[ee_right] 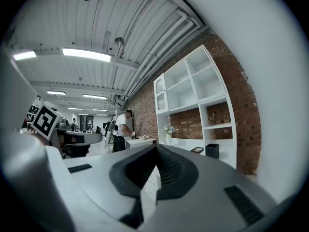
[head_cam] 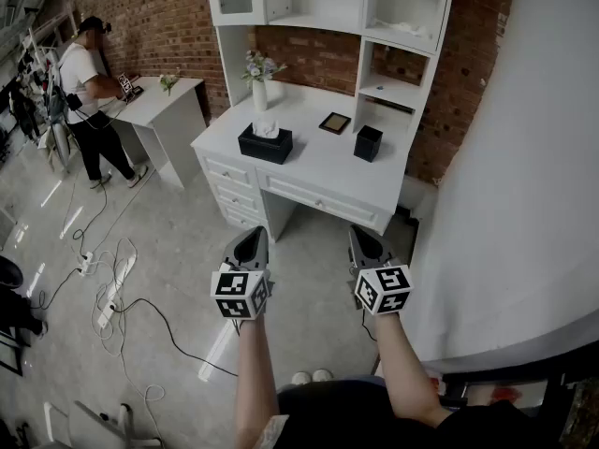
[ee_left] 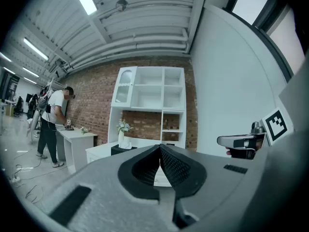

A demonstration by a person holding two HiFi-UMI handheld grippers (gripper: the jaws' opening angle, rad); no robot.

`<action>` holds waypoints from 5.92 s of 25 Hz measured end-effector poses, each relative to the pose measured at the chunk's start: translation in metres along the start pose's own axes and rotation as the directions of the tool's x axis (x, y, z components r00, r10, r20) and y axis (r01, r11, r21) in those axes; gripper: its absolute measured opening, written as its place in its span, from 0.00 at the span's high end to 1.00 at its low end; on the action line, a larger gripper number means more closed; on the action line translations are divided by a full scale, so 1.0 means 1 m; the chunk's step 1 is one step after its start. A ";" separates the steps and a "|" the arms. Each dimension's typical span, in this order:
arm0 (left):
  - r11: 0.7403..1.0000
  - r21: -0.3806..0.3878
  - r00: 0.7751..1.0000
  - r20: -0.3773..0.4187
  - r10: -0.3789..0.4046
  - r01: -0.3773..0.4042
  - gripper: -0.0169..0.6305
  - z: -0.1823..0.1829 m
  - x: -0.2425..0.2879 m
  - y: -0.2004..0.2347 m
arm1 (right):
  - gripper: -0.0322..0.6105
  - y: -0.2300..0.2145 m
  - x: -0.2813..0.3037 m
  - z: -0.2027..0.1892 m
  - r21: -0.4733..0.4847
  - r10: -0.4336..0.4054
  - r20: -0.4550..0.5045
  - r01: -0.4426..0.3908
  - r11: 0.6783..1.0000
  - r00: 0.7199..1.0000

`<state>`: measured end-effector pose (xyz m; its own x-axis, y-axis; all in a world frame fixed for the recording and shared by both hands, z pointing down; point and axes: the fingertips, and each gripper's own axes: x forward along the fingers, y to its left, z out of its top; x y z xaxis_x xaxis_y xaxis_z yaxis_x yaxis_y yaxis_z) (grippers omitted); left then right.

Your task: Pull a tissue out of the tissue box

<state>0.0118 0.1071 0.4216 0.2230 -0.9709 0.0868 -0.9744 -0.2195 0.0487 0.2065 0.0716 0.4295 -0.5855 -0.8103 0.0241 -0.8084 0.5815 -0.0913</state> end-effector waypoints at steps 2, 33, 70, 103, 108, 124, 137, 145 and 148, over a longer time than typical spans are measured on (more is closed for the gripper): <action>1.000 -0.002 1.000 0.000 0.003 -0.003 0.96 0.000 -0.001 0.002 | 0.95 0.003 0.002 0.000 0.001 0.005 0.000 -0.005 1.000 1.000; 0.999 -0.034 1.000 -0.018 0.010 -0.011 0.96 -0.013 -0.021 0.029 | 0.70 0.044 0.011 -0.006 0.062 0.098 0.016 -0.099 0.993 0.995; 0.997 0.039 0.993 0.094 0.067 -0.070 0.96 0.048 0.103 0.164 | 0.63 0.016 0.202 0.045 0.024 0.162 0.137 -0.166 0.986 0.977; 0.991 -0.039 0.991 -0.038 0.128 -0.129 0.96 0.037 0.441 0.355 | 0.63 -0.091 0.587 -0.013 0.085 0.288 -0.126 -0.279 0.957 0.949; 0.993 -0.046 0.993 -0.049 0.105 -0.108 0.96 0.034 0.454 0.361 | 0.63 -0.093 0.607 -0.019 0.038 0.327 -0.223 -0.328 0.944 0.918; 0.994 -0.064 0.993 -0.080 0.086 -0.091 0.96 0.018 0.455 0.369 | 0.63 -0.044 0.635 -0.092 -0.190 0.387 -0.829 -0.855 0.483 0.403; 0.993 -0.076 0.991 -0.097 0.089 -0.096 0.96 0.010 0.446 0.371 | 0.69 -0.044 0.629 -0.161 -0.163 0.203 -0.942 -0.895 0.416 0.266; 0.992 -0.074 0.990 -0.104 0.097 -0.105 0.96 0.008 0.441 0.374 | 0.94 -0.041 0.635 -0.160 -0.214 0.203 -0.924 -0.877 0.430 0.325; 0.992 -0.073 0.990 -0.105 0.099 -0.107 0.96 0.008 0.441 0.376 | 0.95 -0.039 0.636 -0.158 -0.222 0.207 -0.920 -0.877 0.427 0.333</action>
<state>-0.2561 -0.4042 0.4704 0.1269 -0.9725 0.1952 -0.9880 -0.1065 0.1121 -0.1438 -0.4551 0.6056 -0.4176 -0.0828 0.9049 0.1546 0.9748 0.1606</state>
